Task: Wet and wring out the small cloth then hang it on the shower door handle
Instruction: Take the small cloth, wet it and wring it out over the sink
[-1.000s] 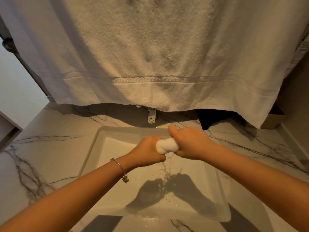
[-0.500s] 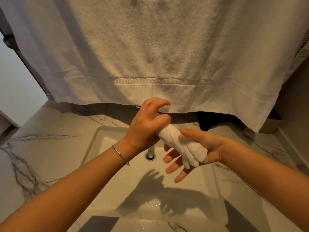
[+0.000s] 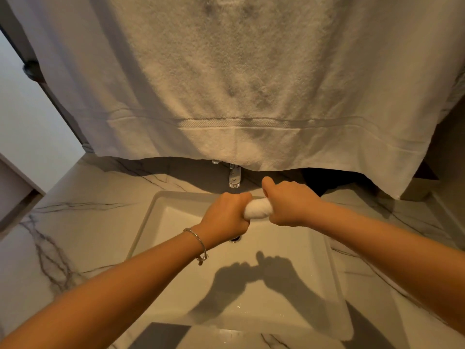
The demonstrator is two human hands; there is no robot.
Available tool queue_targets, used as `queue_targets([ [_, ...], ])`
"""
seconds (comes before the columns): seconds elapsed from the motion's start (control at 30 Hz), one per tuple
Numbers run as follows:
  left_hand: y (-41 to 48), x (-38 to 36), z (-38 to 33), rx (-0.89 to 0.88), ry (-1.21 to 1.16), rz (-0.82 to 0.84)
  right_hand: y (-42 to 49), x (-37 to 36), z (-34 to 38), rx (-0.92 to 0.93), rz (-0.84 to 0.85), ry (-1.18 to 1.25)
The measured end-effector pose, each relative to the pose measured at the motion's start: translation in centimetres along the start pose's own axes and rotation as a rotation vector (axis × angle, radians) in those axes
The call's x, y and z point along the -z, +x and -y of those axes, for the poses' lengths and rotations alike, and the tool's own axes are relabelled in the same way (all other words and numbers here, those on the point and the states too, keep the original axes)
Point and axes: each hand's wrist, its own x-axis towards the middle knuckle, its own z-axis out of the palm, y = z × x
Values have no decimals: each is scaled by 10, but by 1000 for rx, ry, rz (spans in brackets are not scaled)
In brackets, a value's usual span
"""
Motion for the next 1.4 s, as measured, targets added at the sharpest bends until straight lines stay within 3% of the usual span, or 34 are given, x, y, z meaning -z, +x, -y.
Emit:
queue_targets([
  [0.3,-8,0,-18,437,-873,176,10,19,-8,260,-161,-229],
  [0.5,-9,8,-28,466,-1181,214,8,31,-9,284,-321,-164],
  [0.97,3,34,-34,430,-1183,121,-1,18,0,13,-627,415],
  [1.4,1,30,-34,457,-1168,117,-2,8,2,-28,-628,494],
])
